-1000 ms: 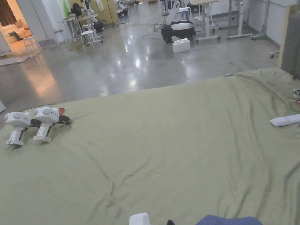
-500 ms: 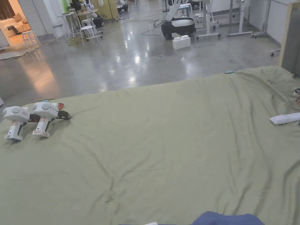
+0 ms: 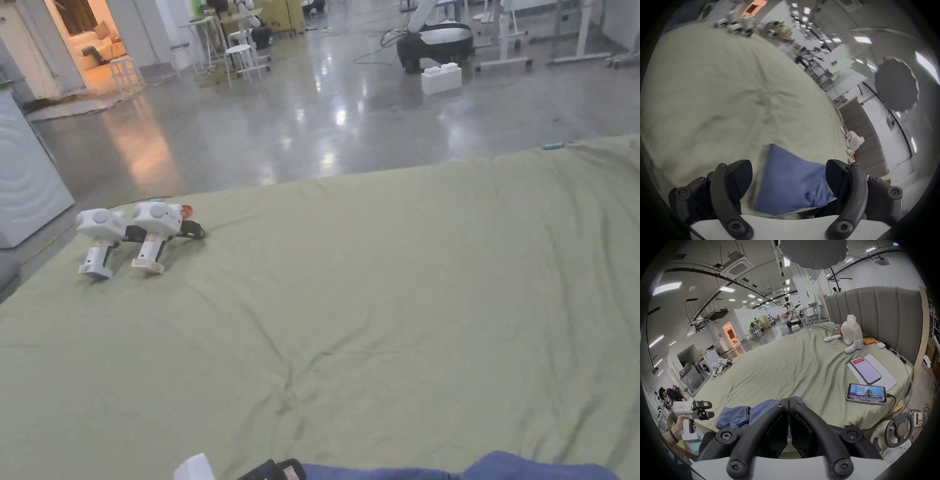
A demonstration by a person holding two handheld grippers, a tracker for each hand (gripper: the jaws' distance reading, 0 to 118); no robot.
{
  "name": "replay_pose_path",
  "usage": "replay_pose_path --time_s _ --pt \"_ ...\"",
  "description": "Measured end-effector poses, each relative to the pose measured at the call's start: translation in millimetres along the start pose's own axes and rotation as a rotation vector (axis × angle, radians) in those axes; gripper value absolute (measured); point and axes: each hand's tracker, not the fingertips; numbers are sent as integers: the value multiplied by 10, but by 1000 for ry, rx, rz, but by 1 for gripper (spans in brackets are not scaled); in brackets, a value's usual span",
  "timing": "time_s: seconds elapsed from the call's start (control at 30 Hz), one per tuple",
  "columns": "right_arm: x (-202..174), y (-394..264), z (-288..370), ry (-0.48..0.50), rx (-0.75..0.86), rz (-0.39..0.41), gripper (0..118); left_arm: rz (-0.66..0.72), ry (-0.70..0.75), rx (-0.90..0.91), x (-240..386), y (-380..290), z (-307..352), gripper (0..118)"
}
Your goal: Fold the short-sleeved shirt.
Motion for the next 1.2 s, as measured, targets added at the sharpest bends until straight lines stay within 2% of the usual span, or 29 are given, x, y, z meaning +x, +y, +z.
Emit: replay_pose_path --time_s 0.07,0.1,0.13,0.17,0.23,0.27,0.37,0.53,0.63,0.67,0.73,0.93,1.07,1.2 --pt "3 -16 -7 9 -3 -21 0 121 -40 -24 -196 -41 -112 94" --pt "1 -17 -11 12 -10 -29 0 182 -96 -49 -276 -83 -205 89" --pt "-6 -14 -9 12 -10 -30 0 233 -175 -83 -334 -151 -356 79" --pt "-15 -10 2 13 -7 -29 0 277 -218 -91 -381 -217 -457 64" --pt "-18 0 28 13 -5 -24 0 285 -160 -89 -372 -339 -592 43" --pt "-18 7 44 10 -2 -20 0 268 -160 -71 -380 -380 -653 24" --pt "12 15 68 2 4 -22 0 372 -221 -34 -488 -370 -581 11" --pt "53 3 38 2 -1 -28 0 226 -176 72 -248 -98 76 10" --pt "90 -48 -11 15 -8 -24 0 -4 -66 109 78 70 428 10" --pt "92 -63 -23 18 -12 -22 0 -78 -51 102 458 14 518 10" --pt "82 -90 -17 22 -13 -19 0 -157 -47 69 787 -93 506 10" --pt "100 -103 110 16 13 -49 0 -228 -194 -11 1559 -539 -236 10" --pt "204 -117 252 -23 42 -66 0 -354 -230 -126 2039 -916 -839 10" --pt "322 -169 348 -64 55 -107 0 -439 -192 -206 2310 -1266 -1306 9"
